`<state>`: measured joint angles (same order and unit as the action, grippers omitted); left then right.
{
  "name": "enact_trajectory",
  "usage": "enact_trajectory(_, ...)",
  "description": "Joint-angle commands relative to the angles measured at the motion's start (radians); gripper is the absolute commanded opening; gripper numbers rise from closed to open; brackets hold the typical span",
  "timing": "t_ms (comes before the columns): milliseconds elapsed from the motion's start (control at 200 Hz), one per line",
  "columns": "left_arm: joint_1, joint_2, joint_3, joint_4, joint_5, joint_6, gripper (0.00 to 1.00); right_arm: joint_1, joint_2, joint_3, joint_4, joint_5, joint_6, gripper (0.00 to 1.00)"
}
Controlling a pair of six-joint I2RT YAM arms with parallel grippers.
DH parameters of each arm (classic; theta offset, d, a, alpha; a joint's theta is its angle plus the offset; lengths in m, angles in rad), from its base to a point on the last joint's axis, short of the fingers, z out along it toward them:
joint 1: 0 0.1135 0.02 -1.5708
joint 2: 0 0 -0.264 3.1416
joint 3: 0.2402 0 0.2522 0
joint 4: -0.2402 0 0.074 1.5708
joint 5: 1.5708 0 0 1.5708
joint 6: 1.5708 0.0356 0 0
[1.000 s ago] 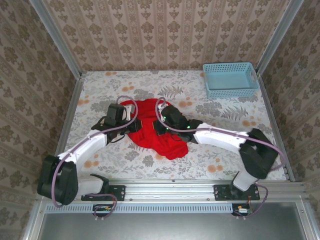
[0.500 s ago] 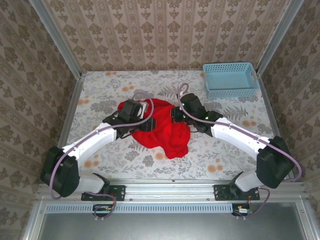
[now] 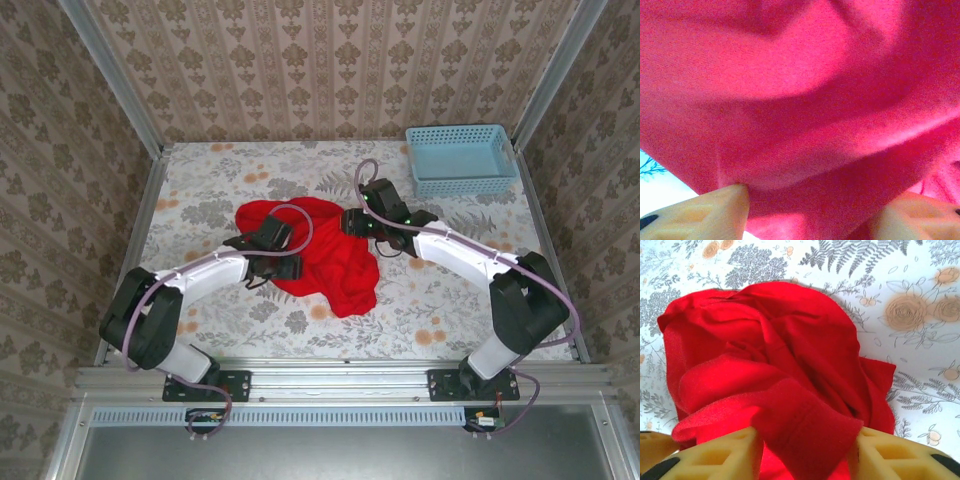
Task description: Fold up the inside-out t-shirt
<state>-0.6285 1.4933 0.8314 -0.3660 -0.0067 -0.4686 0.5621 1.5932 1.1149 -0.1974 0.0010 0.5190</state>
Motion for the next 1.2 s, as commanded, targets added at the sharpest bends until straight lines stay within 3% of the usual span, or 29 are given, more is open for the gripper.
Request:
enact_trajectory(0, 0.003, -0.021, 0.016, 0.043, 0.017, 0.009, 0.56, 0.021, -0.051, -0.058, -0.002, -0.063, 0.0, 0.59)
enact_trajectory(115, 0.004, -0.022, 0.004, 0.058, 0.027, 0.01, 0.49, 0.078, -0.107, -0.136, 0.002, -0.074, 0.035, 0.63)
enact_trajectory(290, 0.006, -0.029, -0.028, 0.092, 0.042, -0.001, 0.41, 0.166, -0.158, -0.223, -0.02, 0.024, 0.109, 0.7)
enact_trajectory(395, 0.006, -0.033, -0.033, 0.104, 0.055, -0.002, 0.37, 0.169, -0.148, -0.281, 0.075, -0.029, 0.155, 0.69)
enact_trajectory(480, 0.007, -0.038, -0.031, 0.105, 0.064, -0.001, 0.34, 0.179, -0.104, -0.263, 0.1, -0.071, 0.158, 0.61)
enact_trajectory(585, 0.016, -0.058, -0.025, 0.092, 0.061, 0.0, 0.27, 0.192, -0.062, -0.208, 0.033, -0.012, 0.137, 0.49)
enact_trajectory(725, 0.063, -0.123, -0.035, 0.083, 0.065, -0.001, 0.14, 0.193, -0.112, -0.177, -0.032, 0.078, 0.083, 0.13)
enact_trajectory(805, 0.102, -0.17, -0.04, 0.074, 0.081, 0.006, 0.06, 0.193, -0.176, -0.151, -0.092, 0.128, 0.042, 0.0)
enact_trajectory(975, 0.115, -0.299, 0.011, -0.03, -0.064, 0.041, 0.0, 0.192, -0.401, -0.129, -0.195, 0.247, -0.041, 0.0)
enact_trajectory(1195, 0.125, -0.58, 0.007, -0.038, -0.148, 0.051, 0.0, 0.18, -0.661, -0.119, -0.251, 0.221, -0.066, 0.0)
